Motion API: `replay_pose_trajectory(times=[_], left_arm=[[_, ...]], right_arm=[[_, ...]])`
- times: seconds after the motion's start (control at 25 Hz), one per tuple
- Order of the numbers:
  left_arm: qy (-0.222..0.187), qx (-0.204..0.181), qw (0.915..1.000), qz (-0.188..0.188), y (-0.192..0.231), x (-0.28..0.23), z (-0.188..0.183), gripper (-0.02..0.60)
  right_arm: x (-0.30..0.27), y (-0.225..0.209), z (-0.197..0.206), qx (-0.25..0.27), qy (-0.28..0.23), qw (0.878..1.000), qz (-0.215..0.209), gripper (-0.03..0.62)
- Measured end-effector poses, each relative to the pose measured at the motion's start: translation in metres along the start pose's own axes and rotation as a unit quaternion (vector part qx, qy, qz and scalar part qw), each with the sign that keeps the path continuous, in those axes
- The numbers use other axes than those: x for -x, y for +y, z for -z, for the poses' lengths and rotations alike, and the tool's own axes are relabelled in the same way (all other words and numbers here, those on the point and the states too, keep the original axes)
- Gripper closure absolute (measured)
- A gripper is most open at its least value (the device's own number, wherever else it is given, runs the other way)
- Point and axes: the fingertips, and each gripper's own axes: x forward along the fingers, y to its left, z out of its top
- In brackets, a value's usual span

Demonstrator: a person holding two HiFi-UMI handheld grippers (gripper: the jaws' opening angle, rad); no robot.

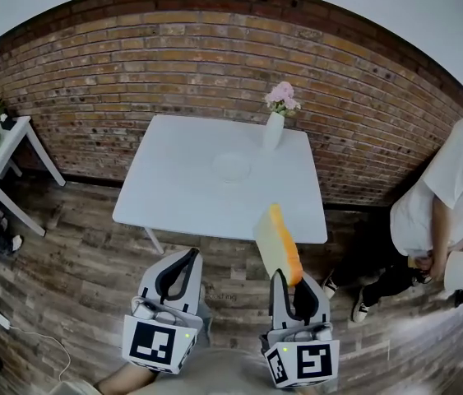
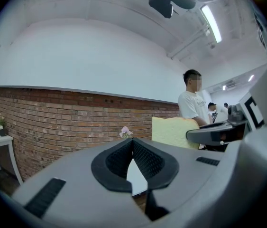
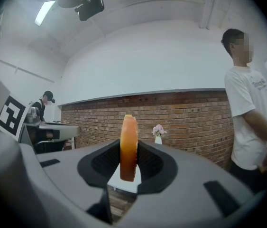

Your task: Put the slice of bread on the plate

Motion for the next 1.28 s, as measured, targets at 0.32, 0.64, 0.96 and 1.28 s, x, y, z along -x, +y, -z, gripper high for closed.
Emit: replay_pose_trajectory(times=[0.32, 0.64, 0.96, 1.28], left_arm=[[0.014, 0.007, 0.9996, 0.025, 0.042, -0.076, -0.002, 0.572], [0.038, 0.011, 0.9980, 0.050, 0.090, -0.153, 0.005, 0.572], [0.050, 0.019, 0.9956, 0.077, 0.127, -0.225, 0.016, 0.572], [0.063, 0.031, 0.9934, 0.091, 0.153, -0.266, 0.026, 0.572]], right_arm=[[-0.080, -0.011, -0.005, -0.004, 0.015, 1.000, 0.019, 0.497], [-0.169, -0.021, -0.007, -0.018, 0.033, 0.999, 0.031, 0.497], [-0.245, -0.034, 0.001, -0.026, 0.054, 0.997, 0.042, 0.497], [-0.291, -0.039, 0.012, -0.043, 0.077, 0.995, 0.044, 0.497]])
